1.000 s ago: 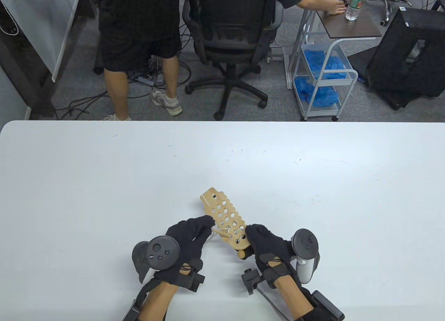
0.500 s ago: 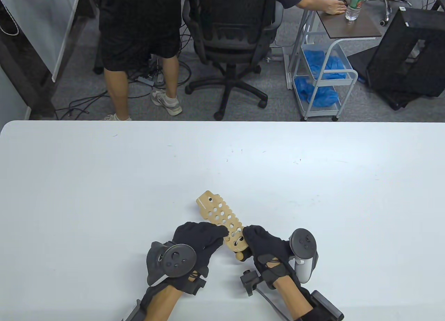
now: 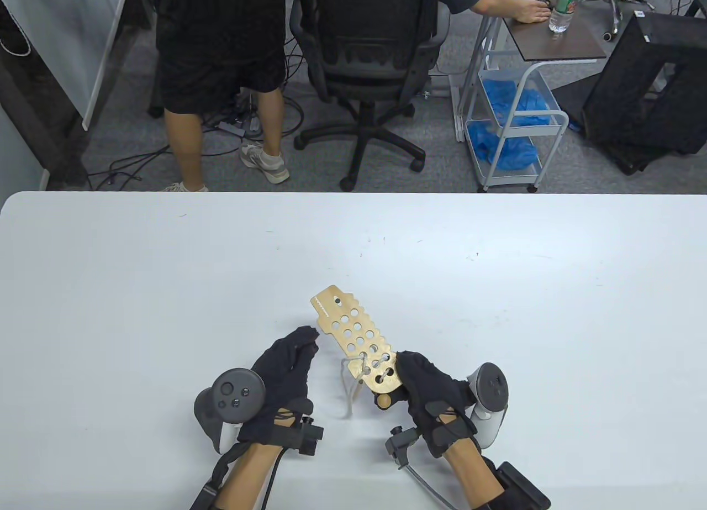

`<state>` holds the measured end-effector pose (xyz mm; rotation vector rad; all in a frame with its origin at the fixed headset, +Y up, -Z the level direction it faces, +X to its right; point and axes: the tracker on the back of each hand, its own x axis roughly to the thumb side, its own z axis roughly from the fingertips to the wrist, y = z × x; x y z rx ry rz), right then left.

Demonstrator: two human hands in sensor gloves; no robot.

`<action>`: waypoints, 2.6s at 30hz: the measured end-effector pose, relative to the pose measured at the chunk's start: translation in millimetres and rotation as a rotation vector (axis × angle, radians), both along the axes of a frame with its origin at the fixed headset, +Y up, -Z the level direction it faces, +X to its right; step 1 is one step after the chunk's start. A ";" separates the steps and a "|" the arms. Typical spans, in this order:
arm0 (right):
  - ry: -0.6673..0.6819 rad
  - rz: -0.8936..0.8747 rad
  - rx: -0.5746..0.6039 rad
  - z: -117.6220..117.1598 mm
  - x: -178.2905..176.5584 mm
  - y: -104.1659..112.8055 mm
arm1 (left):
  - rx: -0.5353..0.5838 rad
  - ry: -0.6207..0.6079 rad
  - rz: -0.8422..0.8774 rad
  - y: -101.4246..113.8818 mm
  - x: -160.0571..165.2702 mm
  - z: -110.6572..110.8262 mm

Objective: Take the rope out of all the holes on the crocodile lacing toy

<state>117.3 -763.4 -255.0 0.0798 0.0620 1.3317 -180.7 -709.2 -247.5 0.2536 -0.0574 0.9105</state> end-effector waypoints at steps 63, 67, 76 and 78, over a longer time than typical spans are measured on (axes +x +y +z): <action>-0.267 -0.109 -0.094 -15.8 67.2 -15.7 | -0.176 -0.024 0.128 -19.5 -44.9 -22.3; -0.298 -0.159 -0.110 -16.2 75.3 -17.8 | -0.180 0.047 0.177 -22.0 -59.6 -22.8; -0.343 -0.296 -0.138 -15.8 85.4 -22.2 | -0.189 0.164 0.281 -27.8 -85.3 -22.1; -0.351 -0.326 -0.141 -15.5 86.9 -22.6 | -0.191 0.175 0.300 -28.7 -89.6 -22.0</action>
